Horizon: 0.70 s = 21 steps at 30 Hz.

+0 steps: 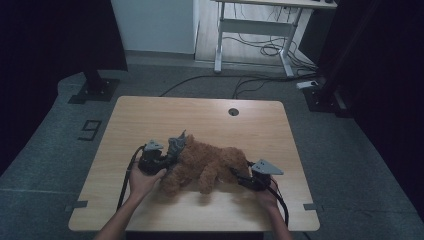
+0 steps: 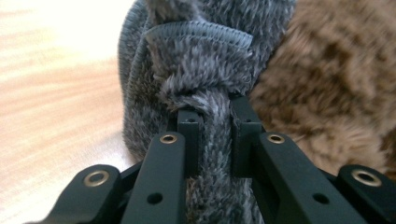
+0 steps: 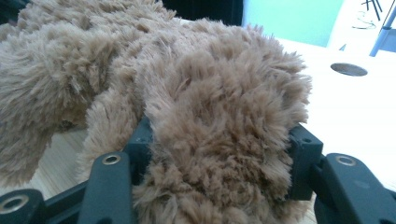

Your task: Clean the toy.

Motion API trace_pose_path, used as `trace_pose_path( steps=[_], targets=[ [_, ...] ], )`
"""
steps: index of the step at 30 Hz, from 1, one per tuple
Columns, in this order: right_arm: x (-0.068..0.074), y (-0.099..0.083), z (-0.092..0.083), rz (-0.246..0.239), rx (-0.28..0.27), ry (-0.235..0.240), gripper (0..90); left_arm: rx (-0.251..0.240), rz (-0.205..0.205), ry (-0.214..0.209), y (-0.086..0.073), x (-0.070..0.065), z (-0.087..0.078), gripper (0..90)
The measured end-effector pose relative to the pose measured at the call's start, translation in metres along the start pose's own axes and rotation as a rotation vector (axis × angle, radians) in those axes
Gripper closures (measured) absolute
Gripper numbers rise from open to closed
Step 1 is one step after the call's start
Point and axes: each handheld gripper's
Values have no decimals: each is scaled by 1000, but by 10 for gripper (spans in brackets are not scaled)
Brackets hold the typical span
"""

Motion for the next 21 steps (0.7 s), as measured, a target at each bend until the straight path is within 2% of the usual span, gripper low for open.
trace_pose_path(
  steps=[2,5,9,13,18,21],
  targets=[
    [0,0,0,-1,1,0,432,22,-1,2,-1,2,2,781],
    [0,0,0,-1,0,0,432,22,-20,-14,2,6,-4,779],
    [-1,0,0,1,4,4,430,-59,12,-13,18,-2,-23,782],
    [-1,0,0,-1,2,5,430,-129,62,-45,47,-23,-34,784],
    [-1,0,-1,-5,3,6,429,-145,129,-91,85,-54,-20,780],
    [-1,1,-1,-5,4,9,426,-97,144,-95,98,-66,4,778]
  ],
)
Point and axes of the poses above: each handheld gripper's, and its own axes: z roughly forward along the jaws, y roughly out of its top, x roughly to its left, and after that the axes turned 9 degrees about -y, right-handed
